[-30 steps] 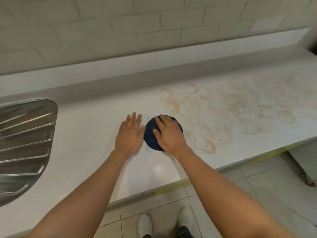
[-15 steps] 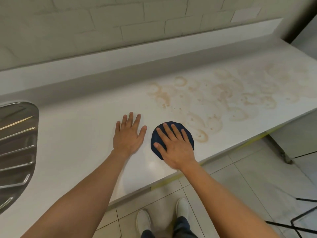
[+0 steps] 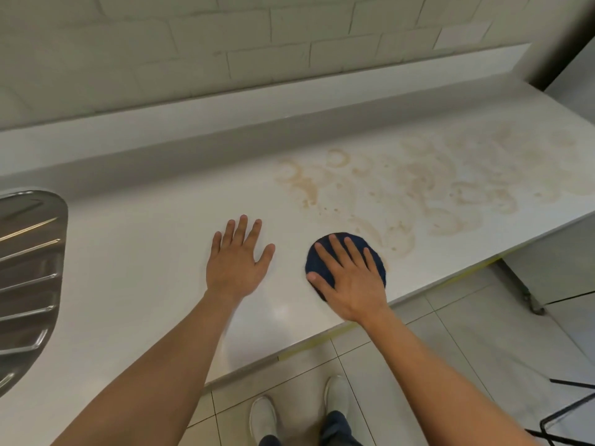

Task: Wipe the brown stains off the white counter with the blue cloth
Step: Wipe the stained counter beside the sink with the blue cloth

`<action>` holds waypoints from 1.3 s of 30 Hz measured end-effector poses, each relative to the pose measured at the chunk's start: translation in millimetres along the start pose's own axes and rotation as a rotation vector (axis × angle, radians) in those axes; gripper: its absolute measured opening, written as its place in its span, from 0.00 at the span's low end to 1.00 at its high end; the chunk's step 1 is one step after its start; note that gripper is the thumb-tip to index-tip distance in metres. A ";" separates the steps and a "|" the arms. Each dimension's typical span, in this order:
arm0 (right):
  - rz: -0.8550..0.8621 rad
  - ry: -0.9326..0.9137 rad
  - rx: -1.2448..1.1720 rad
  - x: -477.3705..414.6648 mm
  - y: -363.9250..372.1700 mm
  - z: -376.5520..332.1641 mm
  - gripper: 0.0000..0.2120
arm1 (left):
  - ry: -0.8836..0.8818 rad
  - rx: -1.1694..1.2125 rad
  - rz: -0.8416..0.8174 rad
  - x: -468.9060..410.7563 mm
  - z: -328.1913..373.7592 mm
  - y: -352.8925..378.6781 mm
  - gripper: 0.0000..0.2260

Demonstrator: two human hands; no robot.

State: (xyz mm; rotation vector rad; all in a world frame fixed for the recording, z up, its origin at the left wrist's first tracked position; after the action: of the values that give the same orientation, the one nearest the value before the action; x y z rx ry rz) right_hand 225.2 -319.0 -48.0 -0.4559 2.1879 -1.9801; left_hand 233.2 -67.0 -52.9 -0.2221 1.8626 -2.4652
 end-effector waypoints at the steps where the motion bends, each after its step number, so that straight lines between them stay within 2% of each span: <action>1: -0.012 0.028 0.005 -7.3 -3.5 7.6 0.33 | -0.004 0.004 0.002 -0.1 0.3 0.2 0.33; 5: -0.022 0.082 -0.053 -41.2 -12.3 -7.6 0.30 | -0.006 0.000 0.011 -1.2 1.5 -0.5 0.33; 8: -0.014 -0.032 -0.033 -26.2 -4.8 -28.0 0.28 | -0.002 -0.004 0.009 -0.5 1.0 -0.7 0.33; 10: -0.012 -0.085 -0.027 -6.3 -0.7 -17.2 0.27 | -0.008 -0.011 0.010 0.1 -0.7 -0.5 0.33; 15: -0.032 0.044 -0.004 -15.4 -9.9 45.6 0.28 | -0.015 -0.008 0.020 -2.4 -0.9 1.8 0.33; 18: -0.044 0.118 -0.028 -45.9 -15.2 37.5 0.29 | -0.019 -0.021 0.015 -2.6 -0.5 1.9 0.33; 22: -0.031 -0.036 -0.005 -33.6 -8.3 -6.4 0.29 | -0.014 -0.029 0.020 -1.0 0.2 -0.4 0.33; 26: -0.035 -0.141 -0.022 -3.1 -2.7 12.2 0.29 | -0.016 -0.031 0.017 -0.9 -0.3 -0.1 0.33; 30: -0.044 -0.007 -0.004 -23.2 -11.3 55.9 0.30 | -0.020 -0.011 0.016 0.2 1.4 -0.4 0.33; 34: -0.078 0.072 -0.012 -62.3 -12.4 31.8 0.30 | -0.021 -0.021 0.013 0.6 2.3 -2.3 0.33; 39: -0.067 -0.142 -0.010 -37.4 -6.0 -18.6 0.29 | -0.024 -0.038 -0.002 -0.1 1.6 -2.1 0.33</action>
State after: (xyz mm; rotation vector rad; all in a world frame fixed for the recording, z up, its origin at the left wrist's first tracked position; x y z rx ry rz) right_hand 255.3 -289.8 -43.2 -0.6575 2.1232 -1.9060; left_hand 233.7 -67.9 -50.5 -0.2545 1.9016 -2.4187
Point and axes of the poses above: each hand's wrist, its own x-axis away from the middle knuckle, its own y-axis out of the palm, z = x × y, the point moved 6 cm from there along -x, towards the middle knuckle, and after that the axes turned 5 degrees about x, right-handed, at the moved point
